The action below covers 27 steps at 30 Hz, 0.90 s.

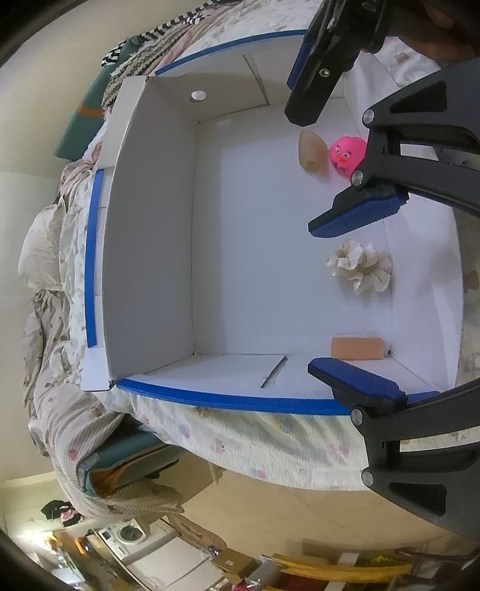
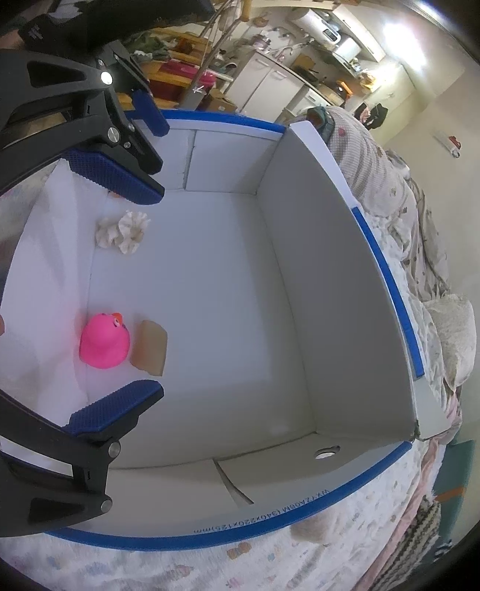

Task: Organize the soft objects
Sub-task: 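Withdraw both tools from the box toward the remaining items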

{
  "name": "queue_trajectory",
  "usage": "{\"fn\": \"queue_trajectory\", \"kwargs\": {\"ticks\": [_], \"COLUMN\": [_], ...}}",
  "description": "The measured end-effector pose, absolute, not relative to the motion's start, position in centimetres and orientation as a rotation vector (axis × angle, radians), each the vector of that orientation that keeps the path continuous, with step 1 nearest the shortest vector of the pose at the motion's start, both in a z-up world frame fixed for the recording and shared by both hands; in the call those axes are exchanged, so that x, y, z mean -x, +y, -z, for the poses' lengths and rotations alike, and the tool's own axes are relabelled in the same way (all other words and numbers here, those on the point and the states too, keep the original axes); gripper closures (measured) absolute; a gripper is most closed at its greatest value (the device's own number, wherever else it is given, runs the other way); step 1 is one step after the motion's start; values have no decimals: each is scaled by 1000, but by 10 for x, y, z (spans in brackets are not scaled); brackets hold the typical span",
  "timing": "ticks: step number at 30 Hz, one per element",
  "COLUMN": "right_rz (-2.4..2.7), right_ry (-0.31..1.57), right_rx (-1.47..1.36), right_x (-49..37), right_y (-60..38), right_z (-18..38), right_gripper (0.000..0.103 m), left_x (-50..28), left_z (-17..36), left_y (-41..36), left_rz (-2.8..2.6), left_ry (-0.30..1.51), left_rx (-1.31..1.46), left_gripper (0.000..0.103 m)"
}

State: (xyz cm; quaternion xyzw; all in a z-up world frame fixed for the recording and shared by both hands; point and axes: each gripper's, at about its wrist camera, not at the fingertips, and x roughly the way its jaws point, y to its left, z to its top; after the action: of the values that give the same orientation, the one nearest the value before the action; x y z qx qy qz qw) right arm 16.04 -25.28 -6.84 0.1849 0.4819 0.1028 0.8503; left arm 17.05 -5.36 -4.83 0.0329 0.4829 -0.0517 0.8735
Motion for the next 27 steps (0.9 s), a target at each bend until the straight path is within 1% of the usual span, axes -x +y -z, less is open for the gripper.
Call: {"fn": "queue_trajectory", "kwargs": {"ticks": [9,12,27], "right_rz": [-213,-214,-225], "right_ry": [1001,994,909], "right_rx": [-375,-367,-264], "right_x": [-147,-140,-83], "right_y": [-252,-252,-249], "right_z": [62,59,33], "right_gripper": [1,1,1], "left_x": [-149,-140,-89], "left_z": [26,20,12], "left_y": [-43,-34,2], "left_rz": [107,96,53], "left_ry": [945,935,904], "left_rx": [-74,-47,16], "left_gripper": [38,36,36]}}
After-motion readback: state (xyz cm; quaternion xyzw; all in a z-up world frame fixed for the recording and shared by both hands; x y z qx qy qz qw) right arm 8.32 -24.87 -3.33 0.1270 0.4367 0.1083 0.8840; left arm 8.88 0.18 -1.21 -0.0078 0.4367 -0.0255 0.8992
